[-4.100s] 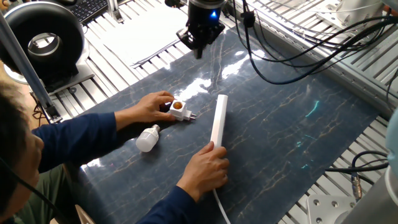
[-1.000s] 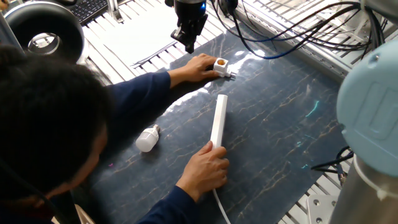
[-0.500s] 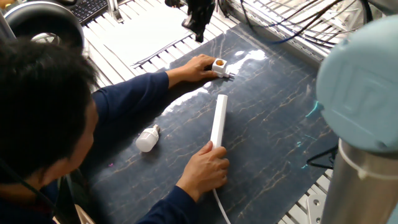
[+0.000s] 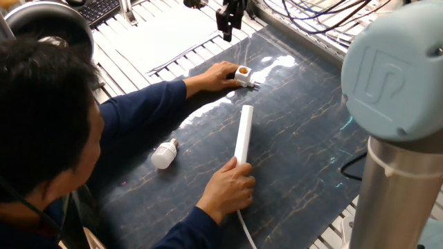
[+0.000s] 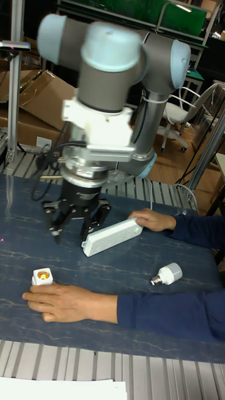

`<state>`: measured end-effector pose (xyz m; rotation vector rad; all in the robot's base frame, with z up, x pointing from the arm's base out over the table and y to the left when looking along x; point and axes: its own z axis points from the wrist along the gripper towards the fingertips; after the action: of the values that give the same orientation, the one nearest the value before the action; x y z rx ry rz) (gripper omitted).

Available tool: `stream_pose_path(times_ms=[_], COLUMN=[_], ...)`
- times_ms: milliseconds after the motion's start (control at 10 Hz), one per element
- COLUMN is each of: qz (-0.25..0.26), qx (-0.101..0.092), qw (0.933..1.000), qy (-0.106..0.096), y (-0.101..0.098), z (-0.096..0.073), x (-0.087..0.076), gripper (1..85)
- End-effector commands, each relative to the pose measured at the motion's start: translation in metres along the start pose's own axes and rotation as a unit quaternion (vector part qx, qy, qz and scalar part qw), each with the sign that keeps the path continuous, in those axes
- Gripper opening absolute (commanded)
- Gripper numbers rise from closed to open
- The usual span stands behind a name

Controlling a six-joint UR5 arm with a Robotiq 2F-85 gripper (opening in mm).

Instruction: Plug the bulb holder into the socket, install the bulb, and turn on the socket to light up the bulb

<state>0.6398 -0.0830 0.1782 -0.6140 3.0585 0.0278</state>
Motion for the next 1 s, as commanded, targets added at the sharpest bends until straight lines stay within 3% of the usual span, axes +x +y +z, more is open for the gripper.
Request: stream_pose_path(times_ms=[0, 300, 600, 900], qz=[-0.019, -0.020, -0.009, 0.017], qx=[-0.020, -0.023, -0.034, -0.027], qw=[0.9994, 0.9993, 0.9992, 0.9993], qy=[-0.020, -0.020, -0.020, -0.017], y=[-0.010, -0.009, 0.011, 0.044], z=[0.013, 0.024, 0.032, 0.044], x=[-0.008, -0.014, -0.025, -0.036], gripper=[57.0, 57.7, 61.7, 61.7])
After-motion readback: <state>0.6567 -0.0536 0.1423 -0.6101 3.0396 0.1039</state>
